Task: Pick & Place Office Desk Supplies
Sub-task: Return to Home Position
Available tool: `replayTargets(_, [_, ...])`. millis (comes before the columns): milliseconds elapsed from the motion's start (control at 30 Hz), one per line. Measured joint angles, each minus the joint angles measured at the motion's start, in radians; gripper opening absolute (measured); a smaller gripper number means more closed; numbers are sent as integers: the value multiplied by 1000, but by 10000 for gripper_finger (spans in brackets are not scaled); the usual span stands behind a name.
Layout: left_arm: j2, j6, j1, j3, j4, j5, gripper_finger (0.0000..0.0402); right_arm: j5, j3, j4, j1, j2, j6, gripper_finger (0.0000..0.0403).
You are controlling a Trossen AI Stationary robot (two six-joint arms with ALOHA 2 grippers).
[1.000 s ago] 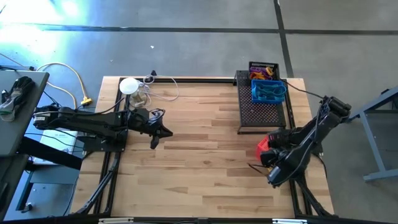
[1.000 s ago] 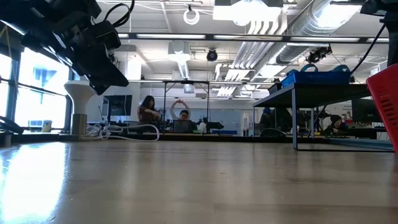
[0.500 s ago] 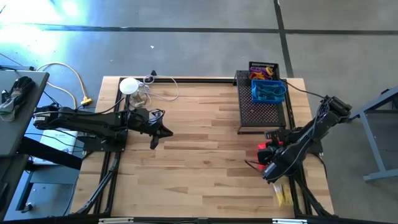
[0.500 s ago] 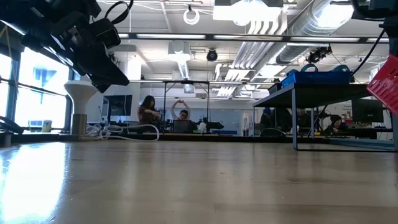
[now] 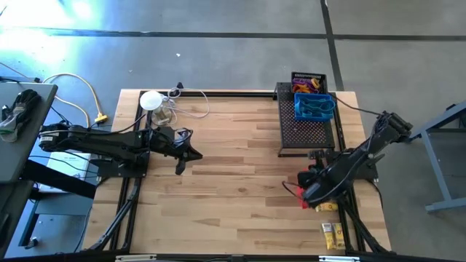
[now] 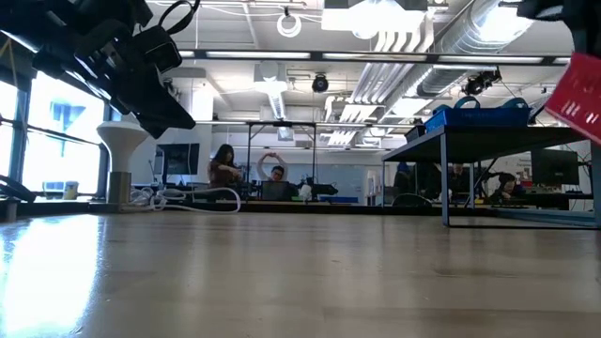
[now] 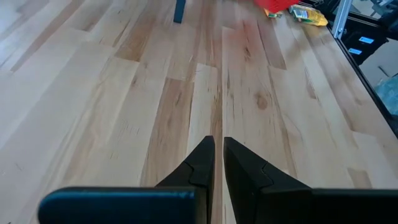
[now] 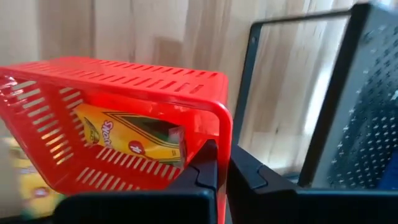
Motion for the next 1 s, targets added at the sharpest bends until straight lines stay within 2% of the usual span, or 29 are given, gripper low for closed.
replayTargets(167, [0,0,0,0,0,0,29,-59,110,-13,-73,-53,-6,3])
replayTargets(267, [0,0,0,0,0,1,29,-72,171,-13,-124,-110,57,3])
replayTargets(367, [0,0,0,0,0,1,29,-72,221,-13,-179,-170,206,3])
replayTargets(500, [0,-2,0,1,-1,3,29,-74,238,-17,-235,-248,495,3])
replayTargets(600, [0,-2,0,1,-1,3,29,-80,238,-49,-293,-291,614,3])
replayTargets(833, [0,16,0,1,7,3,29,-133,230,-55,-452,-358,724,3])
replayTargets(1000, [0,62,0,2,80,3,29,-191,201,-54,-559,-382,724,3])
